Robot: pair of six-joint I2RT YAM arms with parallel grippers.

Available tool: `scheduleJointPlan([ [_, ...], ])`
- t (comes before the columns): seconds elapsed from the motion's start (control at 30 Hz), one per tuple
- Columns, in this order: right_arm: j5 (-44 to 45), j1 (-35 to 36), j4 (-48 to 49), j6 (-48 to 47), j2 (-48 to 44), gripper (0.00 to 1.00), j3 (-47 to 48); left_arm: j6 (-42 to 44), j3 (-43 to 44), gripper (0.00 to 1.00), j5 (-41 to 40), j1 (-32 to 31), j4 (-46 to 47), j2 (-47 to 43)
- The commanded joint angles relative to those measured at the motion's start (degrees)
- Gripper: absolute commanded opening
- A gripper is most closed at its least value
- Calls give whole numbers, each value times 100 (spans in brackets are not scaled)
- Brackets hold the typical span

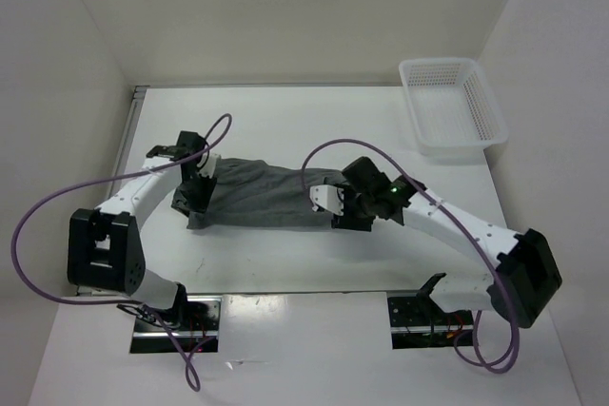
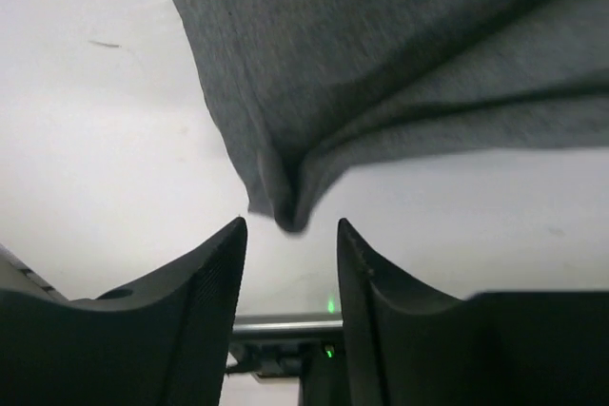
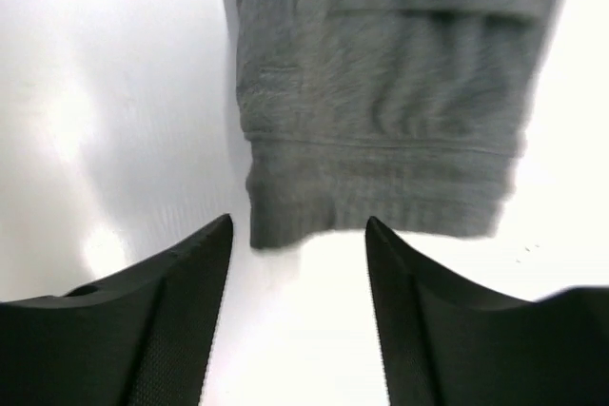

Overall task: Fold and stack the shorts
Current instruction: Fold the shorts

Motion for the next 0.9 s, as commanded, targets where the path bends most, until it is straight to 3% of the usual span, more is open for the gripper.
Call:
scheduleJointPlan([
  [0.0,-626,-1,-847,-5,-666,64,817,14,792,51,572,26,-1066,-371],
  [0.07,-933,-1,-1140,135,-781,64,1309,14,1135,53,1073,87,-1420,-433],
  [0.13,-935,-1,-810,731,-782,63,1590,14,1618,54,1285,88,-1519,-381],
  [0.23,-935,-1,481,1663,-72,50,1644,14,1988,57,1338,35,-721,119],
  [0.27,-865,-1,763,1856,235,41,1645,14,2059,57,1269,-113,-458,512],
  [0.3,-812,-1,992,2128,838,37,1714,14,2120,55,1181,-210,-368,716],
  [0.37,-724,-1,1625,2131,1142,24,1523,14,2191,54,1066,-482,-175,1190],
  [0.47,-654,-1,1926,1761,1415,17,1144,14,1842,52,1066,-833,159,1325],
  [0.63,-531,261,2443,1542,1960,12,951,14,1480,52,1136,-1239,633,1561],
  [0.87,-575,1130,2085,1076,1680,9,257,14,1409,52,1189,-1239,916,2106],
])
